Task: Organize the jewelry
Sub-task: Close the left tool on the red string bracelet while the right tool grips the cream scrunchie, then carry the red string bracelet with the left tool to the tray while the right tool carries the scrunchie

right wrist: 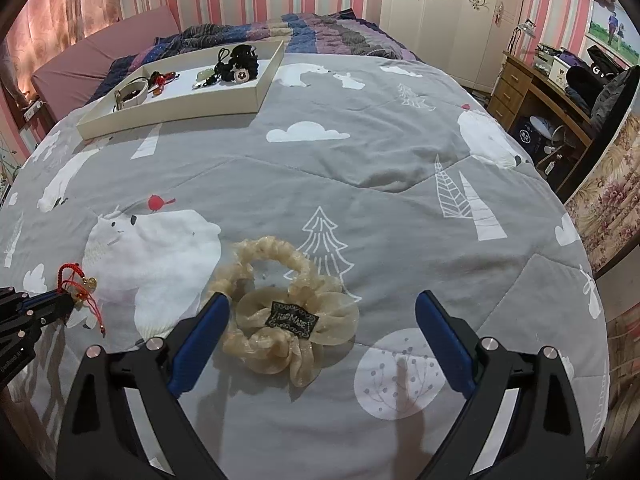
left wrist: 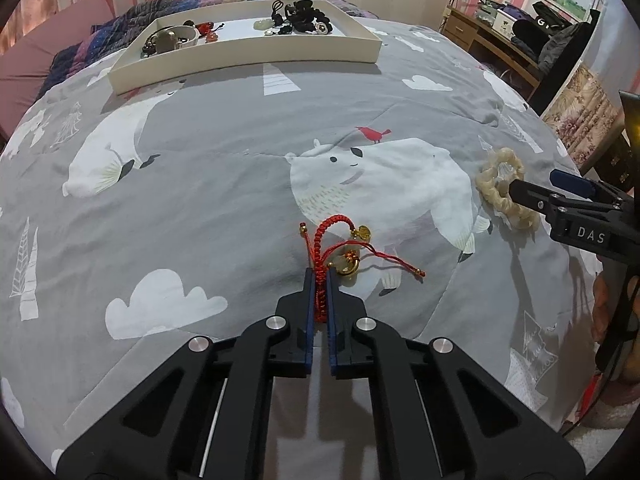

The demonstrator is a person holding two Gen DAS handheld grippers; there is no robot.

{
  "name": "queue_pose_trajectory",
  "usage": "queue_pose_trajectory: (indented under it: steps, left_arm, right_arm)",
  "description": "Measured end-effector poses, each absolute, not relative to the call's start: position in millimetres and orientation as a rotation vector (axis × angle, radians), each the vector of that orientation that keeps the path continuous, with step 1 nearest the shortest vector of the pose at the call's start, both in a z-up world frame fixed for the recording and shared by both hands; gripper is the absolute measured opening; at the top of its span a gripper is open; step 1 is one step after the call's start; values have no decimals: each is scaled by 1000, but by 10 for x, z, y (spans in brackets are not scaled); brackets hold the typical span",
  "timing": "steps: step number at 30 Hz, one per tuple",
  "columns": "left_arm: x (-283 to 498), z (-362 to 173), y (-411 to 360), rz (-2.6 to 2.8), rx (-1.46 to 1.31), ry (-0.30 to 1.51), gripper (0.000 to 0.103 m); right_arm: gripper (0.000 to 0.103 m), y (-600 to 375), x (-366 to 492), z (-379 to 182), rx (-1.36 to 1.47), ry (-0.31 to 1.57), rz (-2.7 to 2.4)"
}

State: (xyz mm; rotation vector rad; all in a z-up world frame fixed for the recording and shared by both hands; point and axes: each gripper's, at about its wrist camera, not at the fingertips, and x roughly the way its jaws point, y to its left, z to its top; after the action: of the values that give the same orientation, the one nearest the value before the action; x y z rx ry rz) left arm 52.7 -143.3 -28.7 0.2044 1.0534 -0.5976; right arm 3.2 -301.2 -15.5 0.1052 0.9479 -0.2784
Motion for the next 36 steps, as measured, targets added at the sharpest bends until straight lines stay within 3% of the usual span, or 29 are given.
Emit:
queue_pose_trajectory:
  steps: [3, 9, 18, 25, 36]
  left_arm:
    - [526, -289, -1429, -598, 204, 1053, 3]
    - [526, -290, -1386, -591, 202, 1052, 3]
    - [554, -240, -1272, -590, 187, 1040, 2]
    - [667, -164, -1143, -568, 174, 1028, 2]
    - [1076, 178, -995, -549, 179, 962, 2]
  right_arm:
    - [93, -3008, 37, -165, 101, 950, -285]
    - [64, -3044, 68, -266, 133, 987, -271]
    - [34, -2977, 119, -298, 151, 995, -226]
    - [26, -2936, 152, -229, 160, 978, -212]
    - [26, -2735, 503, 305, 97, 870, -172]
